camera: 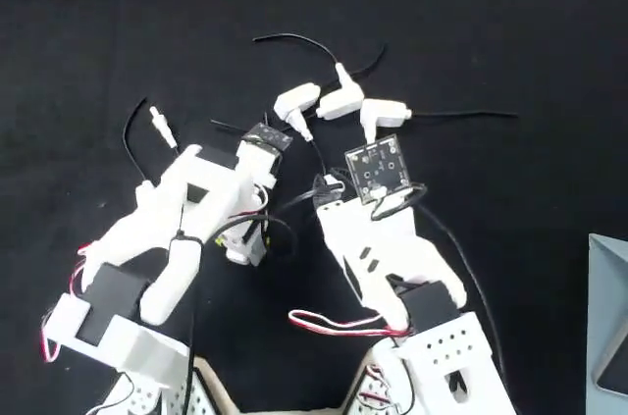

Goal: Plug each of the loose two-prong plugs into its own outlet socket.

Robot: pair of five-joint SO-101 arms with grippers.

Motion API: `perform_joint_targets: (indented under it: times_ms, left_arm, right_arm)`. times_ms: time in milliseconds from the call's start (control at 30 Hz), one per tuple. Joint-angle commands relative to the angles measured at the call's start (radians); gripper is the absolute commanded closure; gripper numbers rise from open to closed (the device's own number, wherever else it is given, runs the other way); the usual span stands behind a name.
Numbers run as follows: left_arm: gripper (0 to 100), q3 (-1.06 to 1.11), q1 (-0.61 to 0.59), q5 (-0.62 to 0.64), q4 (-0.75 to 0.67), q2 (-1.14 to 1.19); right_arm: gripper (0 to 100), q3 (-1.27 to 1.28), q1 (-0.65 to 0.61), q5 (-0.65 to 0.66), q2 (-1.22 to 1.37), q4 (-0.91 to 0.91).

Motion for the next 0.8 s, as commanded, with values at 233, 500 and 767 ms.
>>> perform_joint_targets:
  times_ms: [233,500,767]
  left_arm:
    - [79,-0.038,-0.081,-0.014,0.110,-0.302]
    - [72,0.001,-0.197,-0.064,0.094,-0.341]
    - [72,0.007,-0.194,-0.072,0.074,-0.325]
  right_arm:
    - [98.7,-0.048,0.006,0.006,-0.008,0.005]
    - [98.7,-0.047,0.006,0.006,-0.008,0.005]
    - [98.7,-0.047,0.006,0.006,-0.008,0.005]
